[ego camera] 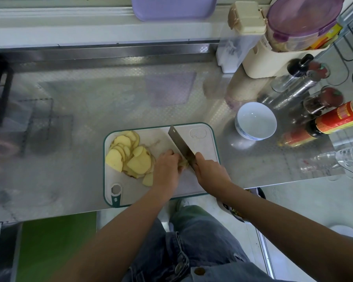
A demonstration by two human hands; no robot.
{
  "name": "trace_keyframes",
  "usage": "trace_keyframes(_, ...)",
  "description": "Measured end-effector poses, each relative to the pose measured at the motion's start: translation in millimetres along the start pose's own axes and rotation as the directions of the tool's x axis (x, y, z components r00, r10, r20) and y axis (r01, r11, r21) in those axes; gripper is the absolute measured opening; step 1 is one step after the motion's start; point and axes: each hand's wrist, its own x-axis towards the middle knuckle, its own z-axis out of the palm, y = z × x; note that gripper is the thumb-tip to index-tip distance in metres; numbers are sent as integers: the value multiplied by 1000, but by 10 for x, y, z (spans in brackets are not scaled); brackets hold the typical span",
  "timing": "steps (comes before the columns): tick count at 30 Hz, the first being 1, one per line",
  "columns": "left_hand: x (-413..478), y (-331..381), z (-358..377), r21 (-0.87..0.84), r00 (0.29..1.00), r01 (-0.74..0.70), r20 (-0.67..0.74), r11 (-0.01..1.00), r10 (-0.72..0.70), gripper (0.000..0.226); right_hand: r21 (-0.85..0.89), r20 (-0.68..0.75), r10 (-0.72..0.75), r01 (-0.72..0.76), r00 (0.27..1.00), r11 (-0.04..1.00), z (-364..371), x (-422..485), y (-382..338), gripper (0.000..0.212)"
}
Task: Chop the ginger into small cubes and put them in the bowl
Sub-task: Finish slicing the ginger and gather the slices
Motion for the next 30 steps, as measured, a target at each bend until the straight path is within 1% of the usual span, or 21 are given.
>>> trace_keyframes(3,-5,-7,-5,-5,1000,1,2,1000,-1,21,66,-16,13,-12,1000,998,-57,23,1,19)
trace_keyframes(6,-40,-38,-1,-2,1000,-17,-7,1000,17,23,77,-41,-8,12,999,997,-119,9,19,19)
trace_keyframes(9,-62,-55,6,-3,1000,-8,-15,1000,8,19,52,-41,-42,44,998,998,-158,-41,36,18)
trace_keyframes(13,-50,-54,3,-19,1000,0,-12,1000,0,16,-26,16,-54,54,998,998,-169,-91,24,22)
trace_keyframes(15,-46,-45,1,-35,1000,4,-11,999,-5,16,-35,30,-45,46,999,998,-124,-97,16,25)
trace_keyframes(20,-31,-26,-9,-23,1000,25,-8,999,-25,20,40,24,-5,4,1000,999,-3,-60,-15,23)
trace_keyframes(25,-16,-17,-22,-19,999,33,4,999,-33,19,59,-10,18,-18,1000,998,45,-17,-61,21)
trace_keyframes(30,-46,-53,-16,-50,1000,20,-5,999,-20,23,92,-24,-10,12,1000,996,-78,25,-54,16)
